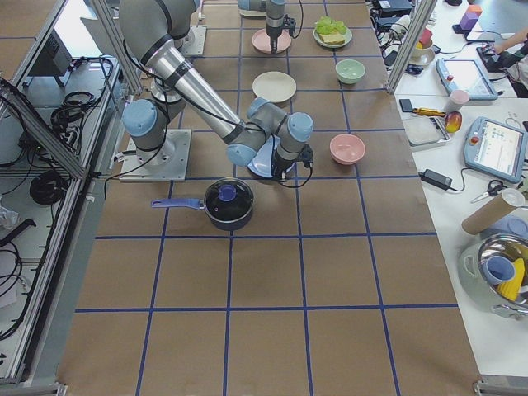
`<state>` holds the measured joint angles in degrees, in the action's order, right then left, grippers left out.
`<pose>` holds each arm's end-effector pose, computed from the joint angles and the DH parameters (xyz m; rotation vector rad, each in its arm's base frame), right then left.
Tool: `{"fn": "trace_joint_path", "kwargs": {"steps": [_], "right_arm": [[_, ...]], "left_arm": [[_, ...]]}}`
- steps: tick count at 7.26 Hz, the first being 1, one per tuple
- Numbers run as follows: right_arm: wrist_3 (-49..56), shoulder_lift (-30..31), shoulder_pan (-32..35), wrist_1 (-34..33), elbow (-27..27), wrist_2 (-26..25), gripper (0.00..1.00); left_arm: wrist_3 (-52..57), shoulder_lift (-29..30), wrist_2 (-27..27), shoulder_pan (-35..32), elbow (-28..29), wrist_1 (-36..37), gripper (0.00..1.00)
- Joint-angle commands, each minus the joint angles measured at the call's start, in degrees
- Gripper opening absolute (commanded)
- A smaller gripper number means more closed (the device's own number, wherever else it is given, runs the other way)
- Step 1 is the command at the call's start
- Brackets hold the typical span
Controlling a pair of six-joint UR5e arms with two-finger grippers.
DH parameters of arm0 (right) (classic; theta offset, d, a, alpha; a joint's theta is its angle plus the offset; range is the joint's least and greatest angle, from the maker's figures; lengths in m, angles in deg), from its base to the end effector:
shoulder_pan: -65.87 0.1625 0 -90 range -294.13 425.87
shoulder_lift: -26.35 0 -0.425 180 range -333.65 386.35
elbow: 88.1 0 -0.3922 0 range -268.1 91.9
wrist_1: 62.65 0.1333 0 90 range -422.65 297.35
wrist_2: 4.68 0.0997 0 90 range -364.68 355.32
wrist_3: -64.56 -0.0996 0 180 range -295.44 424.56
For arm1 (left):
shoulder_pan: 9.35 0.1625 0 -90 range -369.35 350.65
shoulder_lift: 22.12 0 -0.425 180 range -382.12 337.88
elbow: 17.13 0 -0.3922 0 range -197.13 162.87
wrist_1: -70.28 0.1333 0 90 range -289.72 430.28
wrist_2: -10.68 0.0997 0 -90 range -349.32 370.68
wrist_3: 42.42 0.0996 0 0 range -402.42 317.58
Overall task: Stack three plates with pink and blue
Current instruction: 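Lift the pink plate with the left gripper and carry it over the cream plate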
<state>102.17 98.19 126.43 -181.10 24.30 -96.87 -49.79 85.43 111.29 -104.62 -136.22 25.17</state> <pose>-0.1364 -0.5052 0.1931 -0.2228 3.0337 0.3011 -0.1599 -0.4814 0.1817 -0.0499 2.9537 0.0146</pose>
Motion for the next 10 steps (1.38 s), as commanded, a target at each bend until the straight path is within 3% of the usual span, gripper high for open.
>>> {"fn": "trace_joint_path", "kwargs": {"steps": [1, 2, 3, 4, 5, 6, 9, 10], "right_arm": [[-1.2, -0.5, 0.0, 0.0, -0.1, 0.1, 0.40], [-2.8, -0.8, 0.0, 0.0, -0.1, 0.1, 0.40], [-3.5, -1.0, 0.0, 0.0, -0.1, 0.4, 0.39], [-3.5, -1.0, 0.0, 0.1, -0.1, 0.8, 0.29], [-3.3, -0.7, 0.0, 0.2, -0.1, 0.8, 0.07], [-3.4, -0.7, 0.0, 0.2, -0.1, 0.8, 0.00], [-2.4, 0.2, 0.1, 1.4, -2.1, 0.4, 0.00], [-2.2, 1.5, 0.1, 7.4, -5.1, 0.8, 0.00]], "left_arm": [[-0.1, -0.2, 2.8, -1.2, 0.3, -1.1, 0.00], [-0.1, -0.2, 7.7, -3.5, 0.5, -1.0, 0.00], [-0.4, -0.1, 8.2, -5.4, 1.3, -1.1, 0.00], [-0.5, -0.2, 8.2, -6.1, 3.1, -3.8, 0.00], [-0.5, -0.4, 8.2, -6.9, 5.9, -7.2, 0.00], [-0.7, -0.2, 8.4, -9.1, 9.2, -10.1, 0.00], [-10.5, 2.6, 8.0, -15.6, 22.5, -23.8, 0.00], [-14.3, 4.4, 7.8, -18.3, 26.4, -27.2, 0.00]]}}
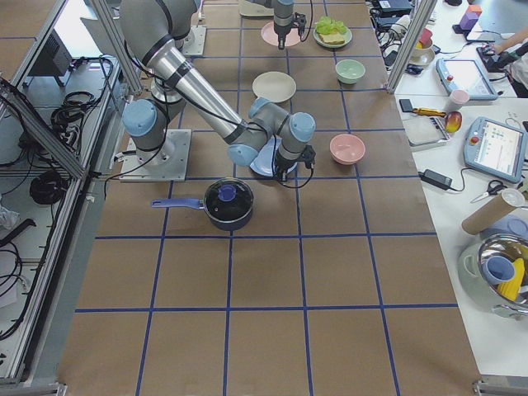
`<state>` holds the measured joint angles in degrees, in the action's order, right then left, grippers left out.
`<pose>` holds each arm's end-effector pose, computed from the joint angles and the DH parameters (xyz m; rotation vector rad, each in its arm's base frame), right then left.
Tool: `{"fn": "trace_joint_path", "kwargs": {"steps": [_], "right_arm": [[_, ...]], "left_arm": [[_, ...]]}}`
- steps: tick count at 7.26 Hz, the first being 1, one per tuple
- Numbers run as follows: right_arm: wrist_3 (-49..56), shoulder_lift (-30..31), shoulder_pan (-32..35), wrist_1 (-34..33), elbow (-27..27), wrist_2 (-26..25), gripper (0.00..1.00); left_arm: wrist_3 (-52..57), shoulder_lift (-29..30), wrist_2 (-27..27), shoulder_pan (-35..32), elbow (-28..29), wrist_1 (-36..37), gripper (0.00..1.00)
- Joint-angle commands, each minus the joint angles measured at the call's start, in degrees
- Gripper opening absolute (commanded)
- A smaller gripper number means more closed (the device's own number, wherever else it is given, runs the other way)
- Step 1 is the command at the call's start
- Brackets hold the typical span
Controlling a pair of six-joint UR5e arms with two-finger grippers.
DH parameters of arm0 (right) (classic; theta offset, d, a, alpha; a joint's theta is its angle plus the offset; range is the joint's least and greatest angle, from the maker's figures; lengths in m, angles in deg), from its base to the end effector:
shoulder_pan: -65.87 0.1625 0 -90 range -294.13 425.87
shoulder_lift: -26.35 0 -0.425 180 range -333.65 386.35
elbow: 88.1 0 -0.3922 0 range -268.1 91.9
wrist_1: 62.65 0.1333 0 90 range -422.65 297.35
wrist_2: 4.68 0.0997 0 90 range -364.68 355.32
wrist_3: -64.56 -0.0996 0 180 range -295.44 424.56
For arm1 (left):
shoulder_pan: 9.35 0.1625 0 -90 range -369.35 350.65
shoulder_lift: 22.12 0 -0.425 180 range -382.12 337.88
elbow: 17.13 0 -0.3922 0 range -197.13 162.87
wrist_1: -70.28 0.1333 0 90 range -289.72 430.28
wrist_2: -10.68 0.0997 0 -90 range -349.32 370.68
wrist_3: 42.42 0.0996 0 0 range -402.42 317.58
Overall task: Stack three plates with pink and blue
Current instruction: 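Lift the pink plate with the left gripper and carry it over the cream plate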
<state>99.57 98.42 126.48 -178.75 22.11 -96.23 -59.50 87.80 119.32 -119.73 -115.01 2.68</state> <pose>-0.1395 -0.5137 0.2065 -0.1533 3.0346 0.2930 -0.2978 -0.5103 0.2758 0.1024 2.8018 -0.0225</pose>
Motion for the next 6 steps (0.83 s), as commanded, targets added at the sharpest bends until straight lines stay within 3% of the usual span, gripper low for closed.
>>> {"fn": "trace_joint_path", "kwargs": {"steps": [1, 3, 6], "right_arm": [[0.4, 1.5, 0.0, 11.5, -7.9, 0.5, 0.00], [0.5, 0.4, 0.2, 17.6, -14.8, 1.6, 0.00], [0.3, 0.6, 0.3, 18.6, -15.0, 1.6, 0.00]], "left_arm": [[-9.8, 4.2, -0.6, -5.5, 9.9, -9.1, 0.00], [-18.6, 10.0, -2.8, -10.8, 18.7, -15.3, 0.00], [-25.0, 17.1, -2.9, -16.0, 25.0, -17.5, 0.00]]}}
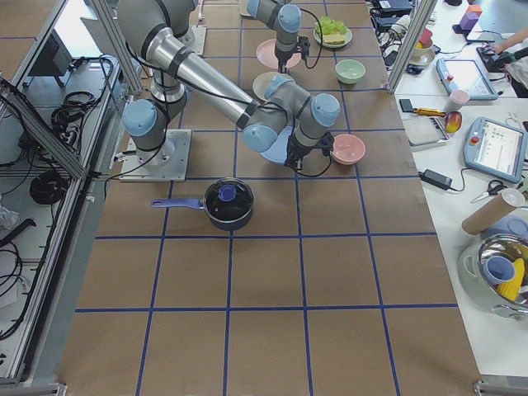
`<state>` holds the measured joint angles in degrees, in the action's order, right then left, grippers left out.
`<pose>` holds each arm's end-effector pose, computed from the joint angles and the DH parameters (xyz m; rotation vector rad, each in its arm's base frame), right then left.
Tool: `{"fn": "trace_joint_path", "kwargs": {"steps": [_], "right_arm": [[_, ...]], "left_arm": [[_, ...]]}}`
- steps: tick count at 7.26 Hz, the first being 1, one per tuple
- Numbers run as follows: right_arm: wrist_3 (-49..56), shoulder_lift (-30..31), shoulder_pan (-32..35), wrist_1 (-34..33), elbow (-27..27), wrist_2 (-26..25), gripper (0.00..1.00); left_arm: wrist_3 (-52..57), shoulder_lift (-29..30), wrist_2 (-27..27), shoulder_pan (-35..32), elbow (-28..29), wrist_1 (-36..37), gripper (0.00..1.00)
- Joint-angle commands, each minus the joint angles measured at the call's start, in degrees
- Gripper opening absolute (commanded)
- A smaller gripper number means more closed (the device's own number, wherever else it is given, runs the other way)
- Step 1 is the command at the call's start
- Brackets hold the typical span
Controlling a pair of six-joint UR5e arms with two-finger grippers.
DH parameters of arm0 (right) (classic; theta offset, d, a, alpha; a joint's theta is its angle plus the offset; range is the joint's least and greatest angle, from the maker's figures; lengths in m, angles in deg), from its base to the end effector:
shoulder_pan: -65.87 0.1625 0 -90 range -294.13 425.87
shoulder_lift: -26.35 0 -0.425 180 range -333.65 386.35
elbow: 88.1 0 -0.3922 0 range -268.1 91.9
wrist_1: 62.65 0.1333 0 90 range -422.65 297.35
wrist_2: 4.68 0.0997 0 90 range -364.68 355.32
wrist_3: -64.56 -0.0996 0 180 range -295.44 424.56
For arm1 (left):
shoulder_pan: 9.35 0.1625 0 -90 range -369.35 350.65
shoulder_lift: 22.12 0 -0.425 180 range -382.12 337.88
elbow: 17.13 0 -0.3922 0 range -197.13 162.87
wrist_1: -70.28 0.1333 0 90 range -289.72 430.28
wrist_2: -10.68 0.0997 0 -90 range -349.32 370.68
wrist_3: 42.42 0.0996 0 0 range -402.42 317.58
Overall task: Stack three plates with pink and blue
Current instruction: 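Lift the pink plate with the left gripper and carry it over the cream plate, then lower the pink plate onto the cream plate and open the left gripper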
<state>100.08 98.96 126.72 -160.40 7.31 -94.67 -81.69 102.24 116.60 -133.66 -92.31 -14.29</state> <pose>-0.1559 -0.5531 0.2940 -0.1657 2.9781 0.3328 -0.4724 -0.5043 0.2650 -0.0720 2.7724 0.0426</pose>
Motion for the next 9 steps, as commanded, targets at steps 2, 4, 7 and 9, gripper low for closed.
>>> {"fn": "trace_joint_path", "kwargs": {"steps": [2, 4, 7, 9], "right_arm": [[-0.4, 0.2, 0.1, 0.5, -0.1, 0.0, 0.00], [-0.3, 0.2, 0.1, 0.5, -0.1, 0.1, 0.00], [-0.2, 0.1, 0.2, 0.5, -0.1, 0.1, 0.00], [-0.1, 0.0, 0.1, 0.6, 0.0, 0.1, 0.00]], "left_arm": [[-4.3, 6.5, -1.1, -3.9, 5.5, -0.2, 0.00], [-5.8, 10.1, -0.9, -4.5, 9.9, -2.3, 0.00], [-6.0, 9.9, -0.9, -4.7, 9.5, -5.5, 0.00], [-6.1, 10.4, -1.3, -4.7, 9.7, -5.3, 0.00]]}}
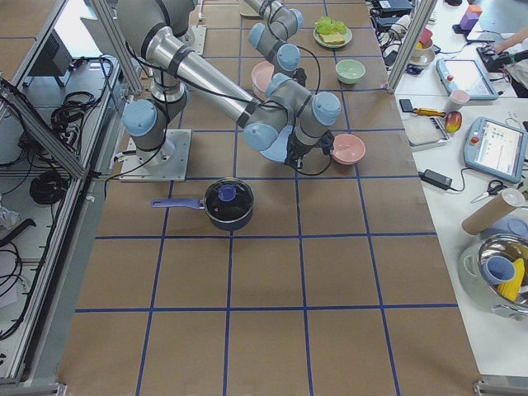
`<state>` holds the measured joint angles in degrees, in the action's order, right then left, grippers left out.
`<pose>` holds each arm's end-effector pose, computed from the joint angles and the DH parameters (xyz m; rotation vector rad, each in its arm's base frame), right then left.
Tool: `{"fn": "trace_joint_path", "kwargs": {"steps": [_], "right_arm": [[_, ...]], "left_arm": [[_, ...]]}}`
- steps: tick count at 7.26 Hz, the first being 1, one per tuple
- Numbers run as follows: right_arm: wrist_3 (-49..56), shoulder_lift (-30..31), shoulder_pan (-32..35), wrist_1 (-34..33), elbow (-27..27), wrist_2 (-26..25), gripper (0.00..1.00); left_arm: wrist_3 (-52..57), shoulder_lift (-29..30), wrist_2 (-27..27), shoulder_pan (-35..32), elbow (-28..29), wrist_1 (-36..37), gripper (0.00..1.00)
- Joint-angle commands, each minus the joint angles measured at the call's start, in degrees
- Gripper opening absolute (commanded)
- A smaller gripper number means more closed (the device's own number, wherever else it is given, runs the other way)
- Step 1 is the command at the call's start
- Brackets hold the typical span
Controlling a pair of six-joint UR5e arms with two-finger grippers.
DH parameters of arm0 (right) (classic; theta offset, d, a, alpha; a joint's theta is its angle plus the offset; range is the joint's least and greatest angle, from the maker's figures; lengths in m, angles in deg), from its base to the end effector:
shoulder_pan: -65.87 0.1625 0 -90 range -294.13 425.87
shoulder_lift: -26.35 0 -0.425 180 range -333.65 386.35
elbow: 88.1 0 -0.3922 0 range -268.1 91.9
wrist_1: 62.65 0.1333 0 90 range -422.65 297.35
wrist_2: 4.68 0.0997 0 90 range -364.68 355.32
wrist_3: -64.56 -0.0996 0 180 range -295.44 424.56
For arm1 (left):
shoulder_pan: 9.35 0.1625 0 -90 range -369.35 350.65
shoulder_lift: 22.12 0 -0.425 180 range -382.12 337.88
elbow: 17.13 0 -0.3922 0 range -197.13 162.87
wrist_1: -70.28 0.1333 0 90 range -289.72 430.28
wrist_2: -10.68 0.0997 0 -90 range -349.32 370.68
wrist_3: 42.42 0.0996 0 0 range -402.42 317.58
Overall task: Stack three plates with pink and blue
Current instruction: 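Lower the pink plate onto the cream plate and open the left gripper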
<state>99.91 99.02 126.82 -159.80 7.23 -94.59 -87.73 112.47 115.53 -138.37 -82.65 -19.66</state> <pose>-0.1543 -0.5526 0.2945 -0.1633 2.9723 0.3418 -0.5416 -0.4972 0.2057 -0.0865 2.7141 0.1182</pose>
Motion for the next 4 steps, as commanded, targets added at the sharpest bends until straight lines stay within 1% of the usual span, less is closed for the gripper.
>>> {"fn": "trace_joint_path", "kwargs": {"steps": [1, 2, 4], "right_arm": [[0.2, 0.0, 0.0, -0.2, -0.1, -0.2, 0.00], [0.2, 0.0, 0.0, -0.1, 0.0, 0.0, 0.00], [-0.1, -0.1, 0.0, -0.1, 0.3, 0.1, 0.00]], "left_arm": [[-0.1, 0.1, -0.3, 0.0, 0.3, 0.4, 0.00], [-0.1, 0.1, -1.2, 0.2, 0.4, 0.6, 0.00], [-0.1, 0.4, -1.3, 0.2, -0.1, 1.6, 0.00]]}}
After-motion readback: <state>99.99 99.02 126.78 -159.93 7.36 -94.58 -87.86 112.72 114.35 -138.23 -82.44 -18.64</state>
